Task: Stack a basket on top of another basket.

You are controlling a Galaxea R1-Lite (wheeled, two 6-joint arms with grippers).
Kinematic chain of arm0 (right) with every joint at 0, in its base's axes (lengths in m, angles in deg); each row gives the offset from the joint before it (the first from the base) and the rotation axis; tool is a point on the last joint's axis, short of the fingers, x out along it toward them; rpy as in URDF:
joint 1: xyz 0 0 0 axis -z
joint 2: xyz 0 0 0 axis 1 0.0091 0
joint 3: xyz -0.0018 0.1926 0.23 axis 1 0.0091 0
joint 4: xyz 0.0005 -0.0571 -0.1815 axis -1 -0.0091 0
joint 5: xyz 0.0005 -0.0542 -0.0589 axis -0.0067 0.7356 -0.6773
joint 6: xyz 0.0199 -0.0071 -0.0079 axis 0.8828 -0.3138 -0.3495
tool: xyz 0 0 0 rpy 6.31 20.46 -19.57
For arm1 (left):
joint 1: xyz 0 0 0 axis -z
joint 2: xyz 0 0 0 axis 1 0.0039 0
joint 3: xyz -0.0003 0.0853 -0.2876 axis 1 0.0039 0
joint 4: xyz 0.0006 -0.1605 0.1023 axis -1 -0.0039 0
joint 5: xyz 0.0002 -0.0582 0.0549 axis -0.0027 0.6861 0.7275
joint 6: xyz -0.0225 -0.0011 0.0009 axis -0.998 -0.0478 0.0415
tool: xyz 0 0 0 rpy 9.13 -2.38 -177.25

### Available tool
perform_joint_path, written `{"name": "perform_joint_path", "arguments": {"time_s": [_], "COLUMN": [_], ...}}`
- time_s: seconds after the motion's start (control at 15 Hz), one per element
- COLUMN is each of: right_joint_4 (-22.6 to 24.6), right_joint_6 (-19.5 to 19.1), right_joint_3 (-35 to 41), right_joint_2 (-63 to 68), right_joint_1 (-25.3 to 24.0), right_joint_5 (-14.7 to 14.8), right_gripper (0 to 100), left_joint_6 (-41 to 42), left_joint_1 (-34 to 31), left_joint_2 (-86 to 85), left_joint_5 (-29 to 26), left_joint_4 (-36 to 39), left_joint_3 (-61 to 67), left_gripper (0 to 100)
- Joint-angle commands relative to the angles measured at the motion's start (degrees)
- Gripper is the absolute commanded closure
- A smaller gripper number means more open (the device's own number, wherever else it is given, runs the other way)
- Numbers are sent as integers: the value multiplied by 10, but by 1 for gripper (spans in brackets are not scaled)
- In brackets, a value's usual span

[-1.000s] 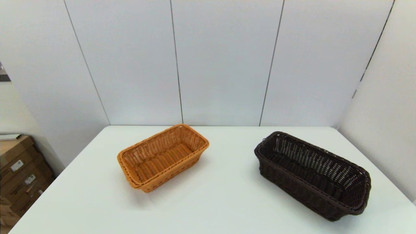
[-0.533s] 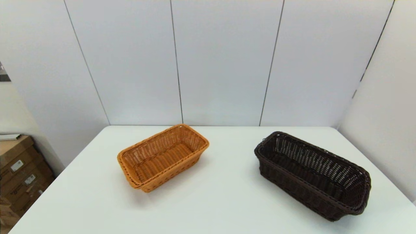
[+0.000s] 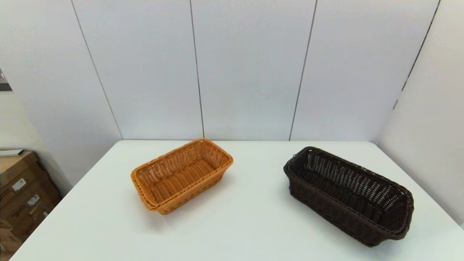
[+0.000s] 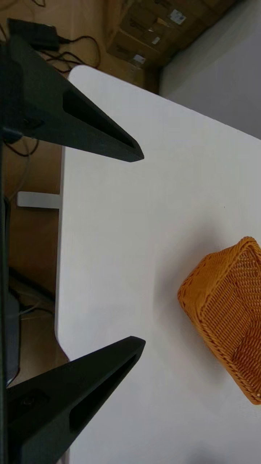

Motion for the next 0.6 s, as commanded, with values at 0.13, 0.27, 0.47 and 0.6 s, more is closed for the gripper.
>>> {"name": "perform_joint_path", "arguments": {"time_s": [0.13, 0.27, 0.47, 0.6], "right_joint_4": [0, 0, 0, 0], "right_joint_6": [0, 0, 0, 0], "right_joint_3": [1, 0, 0, 0], "right_joint_2": [0, 0, 0, 0], "right_joint_1": [0, 0, 0, 0], "right_joint_5": [0, 0, 0, 0], "right_gripper": [0, 0, 0, 0], "left_joint_6": [-121, -196, -287, -332], "left_joint_1": [-3, -3, 16, 39], "left_joint_2": [478, 615, 756, 815], "left_joint_5": [0, 0, -3, -3], "left_joint_4": [-118, -173, -235, -236], "left_joint_3": [-343, -434, -538, -558], "left_gripper": [0, 0, 0, 0]}}
